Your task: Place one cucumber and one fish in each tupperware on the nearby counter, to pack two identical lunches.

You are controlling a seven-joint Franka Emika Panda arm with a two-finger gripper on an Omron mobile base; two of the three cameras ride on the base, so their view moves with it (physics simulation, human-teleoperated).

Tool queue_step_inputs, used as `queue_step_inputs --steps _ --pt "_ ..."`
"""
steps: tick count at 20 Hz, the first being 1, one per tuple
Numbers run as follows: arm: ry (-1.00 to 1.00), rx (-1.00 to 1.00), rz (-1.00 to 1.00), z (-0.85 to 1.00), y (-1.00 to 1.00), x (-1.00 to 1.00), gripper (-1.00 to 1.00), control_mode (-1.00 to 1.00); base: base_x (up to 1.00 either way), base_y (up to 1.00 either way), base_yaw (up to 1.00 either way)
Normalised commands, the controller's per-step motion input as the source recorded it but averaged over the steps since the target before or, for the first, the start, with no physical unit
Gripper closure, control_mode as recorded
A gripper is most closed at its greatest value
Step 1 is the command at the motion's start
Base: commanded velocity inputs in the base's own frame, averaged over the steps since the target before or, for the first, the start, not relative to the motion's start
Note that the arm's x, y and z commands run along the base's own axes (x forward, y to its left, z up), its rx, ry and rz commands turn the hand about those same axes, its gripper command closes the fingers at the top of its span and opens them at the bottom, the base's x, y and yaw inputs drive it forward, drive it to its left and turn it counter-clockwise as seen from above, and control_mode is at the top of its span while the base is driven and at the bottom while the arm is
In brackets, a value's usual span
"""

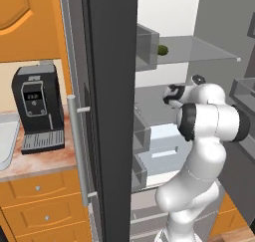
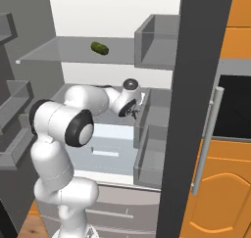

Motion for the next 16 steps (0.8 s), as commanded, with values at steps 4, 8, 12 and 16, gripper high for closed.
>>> queue_step_inputs --steps 4,8,12,16 --pt "0.08 -0.02 -0.05 -0.54 0.48 -0.88 1.00 -1.00 0.00 0.00 0.00" --pt "-0.07 -0.01 -0.08 -0.27 0.23 -1.00 1.00 -1.00 0.00 0.00 0.00" --pt "-0.15 0.00 -0.05 0.16 0.00 -1.00 1.00 -1.00 0.00 0.00 0.00" --pt "-0.15 0.00 0.00 0.76 0.00 -1.00 1.00 -1.00 0.00 0.00 0.00"
